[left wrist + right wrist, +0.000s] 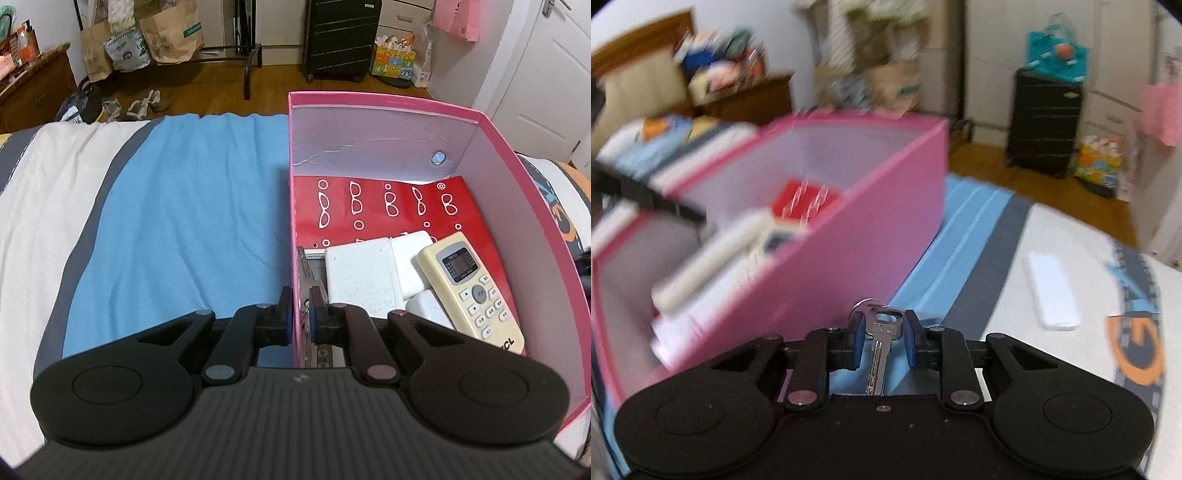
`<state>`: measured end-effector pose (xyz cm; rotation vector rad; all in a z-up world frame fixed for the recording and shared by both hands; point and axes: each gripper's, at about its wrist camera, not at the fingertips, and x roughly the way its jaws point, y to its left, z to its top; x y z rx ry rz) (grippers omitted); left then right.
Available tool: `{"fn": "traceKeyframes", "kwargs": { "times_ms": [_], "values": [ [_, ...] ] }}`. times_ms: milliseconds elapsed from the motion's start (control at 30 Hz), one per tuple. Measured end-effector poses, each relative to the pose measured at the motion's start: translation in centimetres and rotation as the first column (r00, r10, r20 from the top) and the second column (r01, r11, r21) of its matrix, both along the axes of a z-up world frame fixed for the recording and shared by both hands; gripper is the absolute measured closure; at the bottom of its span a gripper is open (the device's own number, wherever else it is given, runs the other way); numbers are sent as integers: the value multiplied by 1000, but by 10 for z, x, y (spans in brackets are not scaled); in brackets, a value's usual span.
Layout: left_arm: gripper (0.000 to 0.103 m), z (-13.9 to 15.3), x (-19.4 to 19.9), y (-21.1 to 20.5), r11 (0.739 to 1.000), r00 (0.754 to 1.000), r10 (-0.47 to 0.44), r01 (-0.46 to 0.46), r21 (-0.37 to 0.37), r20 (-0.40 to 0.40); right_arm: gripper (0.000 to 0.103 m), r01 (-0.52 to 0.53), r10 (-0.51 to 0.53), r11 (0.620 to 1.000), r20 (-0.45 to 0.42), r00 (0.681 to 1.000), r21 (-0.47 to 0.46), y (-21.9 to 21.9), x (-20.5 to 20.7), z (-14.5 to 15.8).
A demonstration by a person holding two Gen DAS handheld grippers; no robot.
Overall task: Organize rigid objects
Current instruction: 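Grasp the second silver key bunch with the right gripper, then carry the keys into the pink box and open the right gripper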
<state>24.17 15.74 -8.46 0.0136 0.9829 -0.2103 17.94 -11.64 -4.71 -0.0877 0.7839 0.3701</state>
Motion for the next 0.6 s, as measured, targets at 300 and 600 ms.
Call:
{"fn": "traceKeyframes", "kwargs": {
  "times_ms": [300,600],
  "values": [
    [95,1,0,-2,1000,1000,15,-15,4,-7,78,72,-84,994,142,986,87,-14,-24,54],
    [96,1,1,1,999,999,29,-30,-15,-20,78,-11,-8,978,88,996,207,27,-26,102]
  ]
}}
